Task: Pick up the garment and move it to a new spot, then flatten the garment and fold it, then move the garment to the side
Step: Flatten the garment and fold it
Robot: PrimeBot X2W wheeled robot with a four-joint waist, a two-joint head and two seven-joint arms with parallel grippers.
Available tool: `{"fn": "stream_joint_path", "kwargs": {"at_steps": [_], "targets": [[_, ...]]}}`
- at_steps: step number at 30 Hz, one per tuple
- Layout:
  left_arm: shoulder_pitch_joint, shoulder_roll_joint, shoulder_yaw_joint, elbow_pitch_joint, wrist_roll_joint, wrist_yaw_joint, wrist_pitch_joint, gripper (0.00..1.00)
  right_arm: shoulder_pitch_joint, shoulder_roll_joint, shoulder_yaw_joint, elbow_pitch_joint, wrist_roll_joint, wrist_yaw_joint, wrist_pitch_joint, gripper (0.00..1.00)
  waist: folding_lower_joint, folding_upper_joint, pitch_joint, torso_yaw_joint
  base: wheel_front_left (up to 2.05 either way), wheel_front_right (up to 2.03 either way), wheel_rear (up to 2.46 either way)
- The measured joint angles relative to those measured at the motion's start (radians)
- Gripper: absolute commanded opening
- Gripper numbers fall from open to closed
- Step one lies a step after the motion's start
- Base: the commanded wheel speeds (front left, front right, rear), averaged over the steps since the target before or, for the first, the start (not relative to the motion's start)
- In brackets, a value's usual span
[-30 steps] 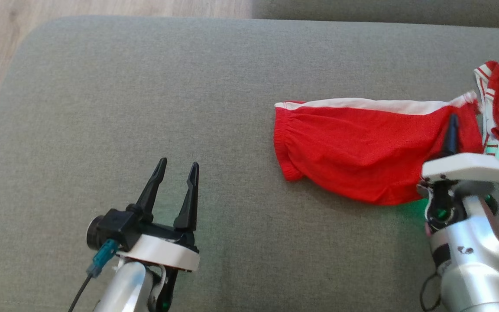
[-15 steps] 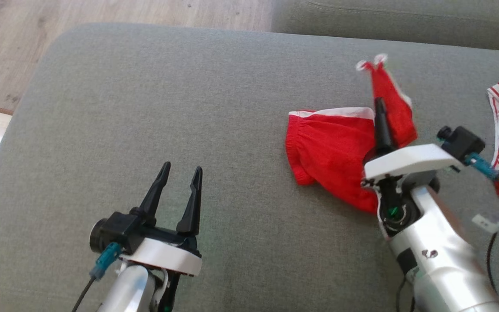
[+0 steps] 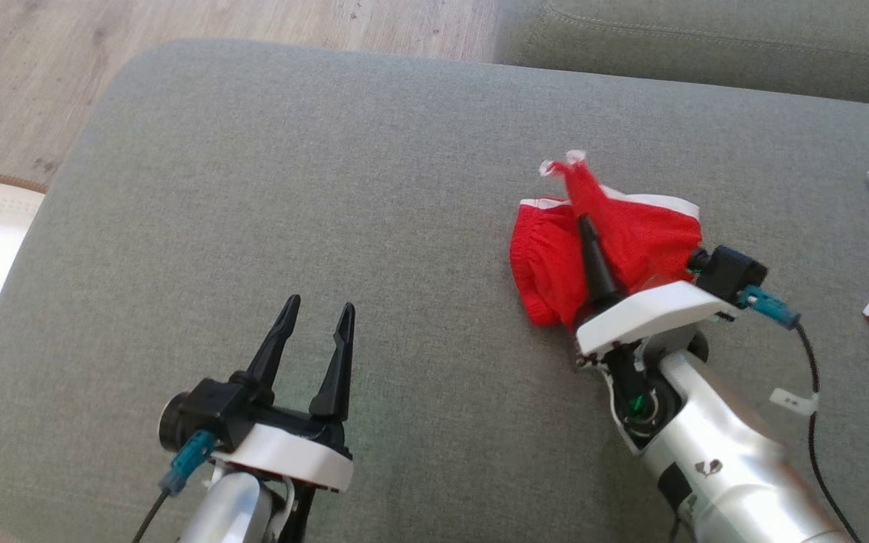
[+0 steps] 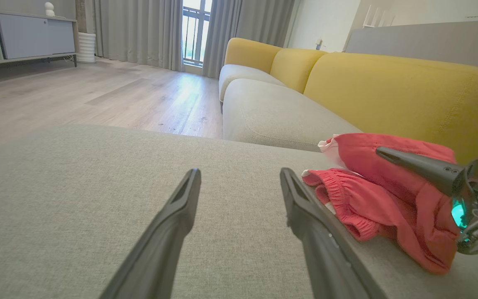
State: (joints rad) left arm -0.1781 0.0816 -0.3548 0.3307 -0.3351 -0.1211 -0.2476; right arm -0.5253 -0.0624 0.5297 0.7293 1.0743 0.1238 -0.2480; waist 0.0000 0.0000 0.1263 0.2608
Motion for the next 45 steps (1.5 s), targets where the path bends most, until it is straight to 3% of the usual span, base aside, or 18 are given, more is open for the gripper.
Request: {"fn": "stream_joint_path", "kwargs": {"at_steps": [2,3,4,7,18,23,28,34,37,40,45], "targets": [[0.000,0.001,-0.001,0.000,0.000,0.007,0.000,1.00,0.000,0.000,0.034,0.011,0.011,0.000,0.000,0.00,0.0000,0.0000,-0.001,0.001,0.00,0.00,0.00],[0.001,0.001,-0.001,0.001,0.000,0.007,0.000,1.00,0.000,0.000,0.049,0.014,0.021,0.000,0.000,0.42,0.0000,0.0000,-0.002,0.001,0.00,0.00,0.00],[0.001,0.001,-0.001,0.001,0.000,0.008,0.000,1.00,0.000,0.000,0.055,0.011,0.038,0.000,0.000,1.00,0.0000,0.0000,-0.002,0.000,0.00,0.00,0.00],[0.005,-0.001,-0.001,0.001,-0.043,0.008,0.000,1.00,-0.002,-0.002,0.096,0.005,0.055,0.000,0.000,1.00,0.0000,0.0000,-0.002,-0.005,0.00,0.00,0.00],[0.003,0.000,-0.002,-0.017,-0.044,0.017,0.001,1.00,-0.011,-0.002,0.351,0.044,0.112,0.000,0.000,1.00,0.0000,0.0000,-0.018,-0.032,0.00,0.00,0.00],[0.002,0.003,-0.002,-0.033,-0.044,0.026,0.001,1.00,-0.051,-0.002,0.384,0.065,0.121,0.000,0.000,1.00,0.0000,0.0000,-0.025,-0.062,0.00,0.00,0.00],[0.002,0.014,0.003,-0.047,-0.054,0.037,0.001,1.00,-0.109,-0.002,0.250,0.071,0.027,0.000,0.000,1.00,0.0000,0.0000,-0.033,-0.105,0.00,0.00,0.00],[0.002,0.026,0.008,-0.079,-0.053,0.042,0.001,1.00,-0.093,-0.012,-0.022,0.032,-0.286,0.000,0.000,1.00,0.0000,0.0000,-0.041,-0.158,0.00,0.00,0.00],[0.002,0.030,0.015,-0.091,-0.053,0.043,0.000,1.00,-0.034,-0.017,-0.163,-0.045,-0.456,0.000,0.000,1.00,0.0000,0.0000,-0.042,-0.186,0.00,0.00,0.00],[0.002,0.035,0.036,-0.102,-0.038,0.073,0.000,1.00,0.092,-0.016,-0.306,-0.187,-0.654,0.000,-0.003,1.00,0.0000,0.0000,-0.038,-0.222,0.00,0.00,0.00],[0.002,0.034,0.066,-0.103,-0.035,0.086,-0.002,1.00,0.234,-0.008,-0.414,-0.310,-0.772,0.000,-0.003,1.00,0.0000,0.0000,-0.031,-0.254,0.00,0.00,0.00]]}}
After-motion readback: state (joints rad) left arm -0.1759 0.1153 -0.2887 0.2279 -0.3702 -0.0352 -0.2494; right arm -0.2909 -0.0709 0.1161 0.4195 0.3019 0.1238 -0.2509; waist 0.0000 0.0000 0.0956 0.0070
